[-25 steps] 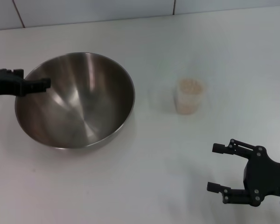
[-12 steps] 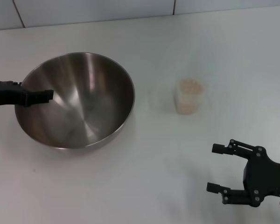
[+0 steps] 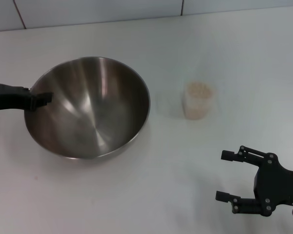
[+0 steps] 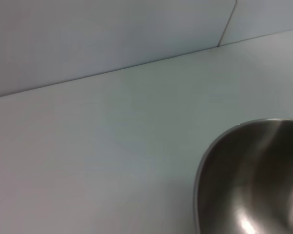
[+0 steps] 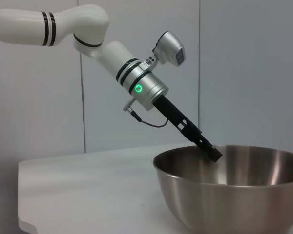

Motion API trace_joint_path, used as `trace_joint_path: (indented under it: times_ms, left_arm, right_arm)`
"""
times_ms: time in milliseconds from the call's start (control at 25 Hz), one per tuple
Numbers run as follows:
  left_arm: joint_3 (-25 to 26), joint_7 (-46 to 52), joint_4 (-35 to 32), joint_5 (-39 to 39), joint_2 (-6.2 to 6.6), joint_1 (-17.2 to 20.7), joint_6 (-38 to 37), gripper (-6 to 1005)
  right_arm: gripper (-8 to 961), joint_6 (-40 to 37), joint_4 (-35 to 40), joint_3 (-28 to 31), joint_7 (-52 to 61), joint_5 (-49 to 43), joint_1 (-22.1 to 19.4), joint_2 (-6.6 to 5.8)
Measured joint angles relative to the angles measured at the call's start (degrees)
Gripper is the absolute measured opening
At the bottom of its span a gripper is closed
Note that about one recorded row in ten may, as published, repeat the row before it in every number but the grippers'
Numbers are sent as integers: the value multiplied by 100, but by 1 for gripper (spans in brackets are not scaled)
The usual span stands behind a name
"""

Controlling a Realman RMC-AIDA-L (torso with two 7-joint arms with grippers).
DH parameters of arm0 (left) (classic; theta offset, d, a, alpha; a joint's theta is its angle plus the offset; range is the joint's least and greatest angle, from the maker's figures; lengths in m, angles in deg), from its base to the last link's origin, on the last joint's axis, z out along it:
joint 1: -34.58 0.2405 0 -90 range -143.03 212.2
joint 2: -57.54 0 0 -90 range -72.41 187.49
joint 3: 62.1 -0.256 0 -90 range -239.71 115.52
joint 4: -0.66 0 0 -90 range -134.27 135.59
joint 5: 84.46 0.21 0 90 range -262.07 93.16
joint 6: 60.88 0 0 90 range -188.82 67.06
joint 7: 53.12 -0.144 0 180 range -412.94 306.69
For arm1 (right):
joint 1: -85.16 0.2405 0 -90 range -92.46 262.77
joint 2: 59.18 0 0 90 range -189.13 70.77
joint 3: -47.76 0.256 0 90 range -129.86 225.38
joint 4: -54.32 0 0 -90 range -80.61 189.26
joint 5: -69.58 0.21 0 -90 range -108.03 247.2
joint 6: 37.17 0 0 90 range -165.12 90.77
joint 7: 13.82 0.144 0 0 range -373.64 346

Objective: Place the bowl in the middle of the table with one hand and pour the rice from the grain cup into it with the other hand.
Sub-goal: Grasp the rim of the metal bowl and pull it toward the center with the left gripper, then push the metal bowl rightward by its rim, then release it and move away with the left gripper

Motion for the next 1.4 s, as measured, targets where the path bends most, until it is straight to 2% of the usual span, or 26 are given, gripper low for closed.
trace_joint_path:
  times_ms: [120, 360, 600, 760, 800, 840, 880, 1000, 1040, 1080, 1400]
  left_arm:
    - [1, 0, 3, 20, 0, -27, -19, 425]
    - [11, 0, 131, 135, -4, -180, -129, 199]
    - [144, 0, 238, 137, -1, -367, -316, 68]
    - [227, 0, 241, 127, 0, -441, -422, 40]
    - [527, 0, 270, 103, -2, -688, -687, 33]
    - [527, 0, 270, 103, -2, -688, -687, 38]
    - [707, -1, 370, 97, -6, -936, -820, 42]
    - [707, -1, 370, 97, -6, -936, -820, 56]
    - [912, -115, 779, 107, -2, -1377, -852, 61]
    - [969, -236, 1038, 132, -4, -1650, -774, 65]
    - [899, -429, 1876, 385, -24, -2298, -213, 102]
  right_arm:
    - [830, 0, 4, 0, 0, 0, 0, 0]
    - [831, 0, 4, 0, 0, 0, 0, 0]
    - [830, 0, 3, 0, 0, 0, 0, 1]
    - [830, 1, 9, 0, 0, 0, 0, 5]
    - [830, 4, 33, 1, 0, 0, 0, 9]
    - [830, 4, 33, 1, 0, 0, 0, 9]
    - [830, 8, 43, 1, 0, 0, 0, 12]
    - [831, 27, 64, 1, 0, 0, -3, 21]
    - [831, 27, 64, 1, 0, 0, -3, 21]
    - [831, 27, 69, 1, 0, 0, -7, 24]
    - [830, 15, 74, 0, 0, 0, -36, 27]
